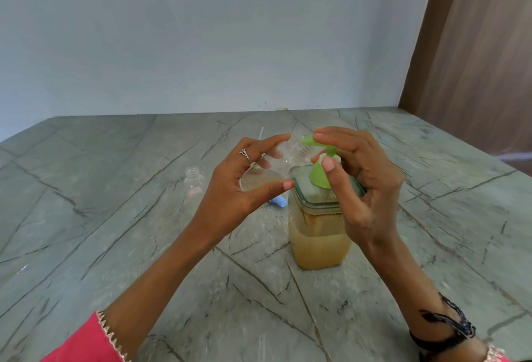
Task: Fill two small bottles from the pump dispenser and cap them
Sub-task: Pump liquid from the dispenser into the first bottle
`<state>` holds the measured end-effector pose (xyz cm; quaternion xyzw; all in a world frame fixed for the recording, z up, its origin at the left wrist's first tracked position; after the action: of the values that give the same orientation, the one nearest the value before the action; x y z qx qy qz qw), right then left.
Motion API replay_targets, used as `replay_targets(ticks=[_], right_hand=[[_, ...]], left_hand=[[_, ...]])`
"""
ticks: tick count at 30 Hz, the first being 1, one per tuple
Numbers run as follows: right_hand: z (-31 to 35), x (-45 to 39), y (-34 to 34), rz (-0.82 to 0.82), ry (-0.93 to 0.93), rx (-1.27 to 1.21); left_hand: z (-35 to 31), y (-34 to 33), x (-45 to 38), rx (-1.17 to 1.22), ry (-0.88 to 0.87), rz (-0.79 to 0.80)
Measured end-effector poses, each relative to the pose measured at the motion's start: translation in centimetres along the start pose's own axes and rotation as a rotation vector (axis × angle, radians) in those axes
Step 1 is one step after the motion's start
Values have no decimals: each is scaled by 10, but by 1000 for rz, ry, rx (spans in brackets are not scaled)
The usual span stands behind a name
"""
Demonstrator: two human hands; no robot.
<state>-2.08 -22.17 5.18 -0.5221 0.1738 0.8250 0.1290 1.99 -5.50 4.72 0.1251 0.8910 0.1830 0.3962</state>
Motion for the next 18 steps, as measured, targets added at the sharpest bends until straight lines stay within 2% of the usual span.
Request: replay_targets(ticks=[14, 18], right_hand=[[4, -4, 0, -28, -6, 15], [4, -7, 0, -47, -41, 52]], left_hand=[[0, -3, 1, 44, 31, 3], [0, 0, 3, -9, 14, 8]])
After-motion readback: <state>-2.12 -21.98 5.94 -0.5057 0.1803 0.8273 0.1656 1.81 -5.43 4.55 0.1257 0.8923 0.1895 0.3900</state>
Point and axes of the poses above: each hand's wrist, its own x-axis away from the middle knuckle, its own y-axis out of the back of the hand, z = x × y, the point moved 4 cm from there along -x, towards the middle knuckle, and after that the axes turned 3 degrees about z, right-handed, at the moved point
